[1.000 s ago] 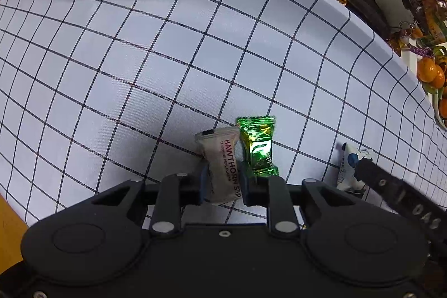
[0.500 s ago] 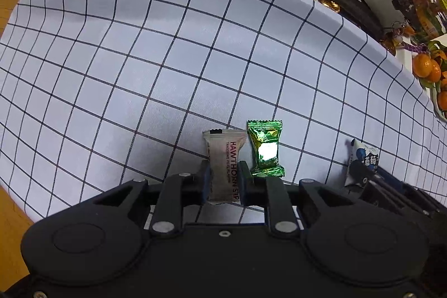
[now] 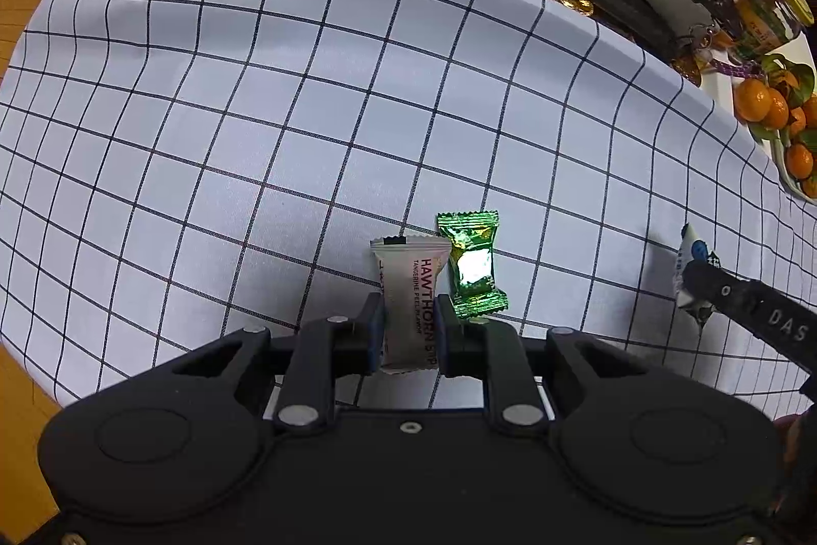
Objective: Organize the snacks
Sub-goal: 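Lift both held snacks and carry them over the gold tray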
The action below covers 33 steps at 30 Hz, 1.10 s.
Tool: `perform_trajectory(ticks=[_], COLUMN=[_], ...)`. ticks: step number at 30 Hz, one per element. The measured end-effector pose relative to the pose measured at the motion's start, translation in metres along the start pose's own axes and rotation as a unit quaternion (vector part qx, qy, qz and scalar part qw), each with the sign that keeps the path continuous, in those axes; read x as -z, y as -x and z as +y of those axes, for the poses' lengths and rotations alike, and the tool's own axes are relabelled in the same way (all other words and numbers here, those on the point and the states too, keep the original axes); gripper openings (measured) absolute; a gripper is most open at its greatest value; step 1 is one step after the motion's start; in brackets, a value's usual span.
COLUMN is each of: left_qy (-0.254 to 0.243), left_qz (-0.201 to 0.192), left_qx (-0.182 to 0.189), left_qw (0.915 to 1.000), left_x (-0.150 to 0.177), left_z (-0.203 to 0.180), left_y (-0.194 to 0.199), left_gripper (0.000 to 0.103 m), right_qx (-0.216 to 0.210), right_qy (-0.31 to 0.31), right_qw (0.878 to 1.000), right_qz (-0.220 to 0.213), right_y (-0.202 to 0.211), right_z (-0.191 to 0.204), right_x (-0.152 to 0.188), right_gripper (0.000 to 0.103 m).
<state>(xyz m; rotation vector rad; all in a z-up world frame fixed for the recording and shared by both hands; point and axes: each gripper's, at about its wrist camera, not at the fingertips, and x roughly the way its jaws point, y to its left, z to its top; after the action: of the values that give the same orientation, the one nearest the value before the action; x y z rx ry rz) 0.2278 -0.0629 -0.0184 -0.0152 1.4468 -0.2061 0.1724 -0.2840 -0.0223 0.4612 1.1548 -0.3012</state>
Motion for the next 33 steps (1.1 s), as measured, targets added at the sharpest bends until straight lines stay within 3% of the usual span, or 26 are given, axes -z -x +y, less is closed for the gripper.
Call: perform_trajectory(ticks=[21,28,33], left_qy=[-0.061,-0.084,-0.081], left_qz=[-0.020,-0.060,-0.068], left_qx=[-0.006,-0.011,0.007], left_qw=[0.9979,0.9947,0.9944], left_x=[0.016,0.045,0.080], left_z=[-0.011,-0.016,-0.018], left_y=[0.010,0.033,0.051], left_gripper=[0.027,0.027,0.027], right_qx=[0.000,-0.005,-0.019], right_qy=[-0.026,-0.030,-0.036], right_qw=[1.000,0.999,0.998], right_qz=[-0.012,-0.028,-0.042], right_y=[0.028,0.049,0.070], right_z=[-0.035,-0.046,-0.053], right_x=[0.012,0.024,0.044], right_gripper=[0.032,0.032,0.033])
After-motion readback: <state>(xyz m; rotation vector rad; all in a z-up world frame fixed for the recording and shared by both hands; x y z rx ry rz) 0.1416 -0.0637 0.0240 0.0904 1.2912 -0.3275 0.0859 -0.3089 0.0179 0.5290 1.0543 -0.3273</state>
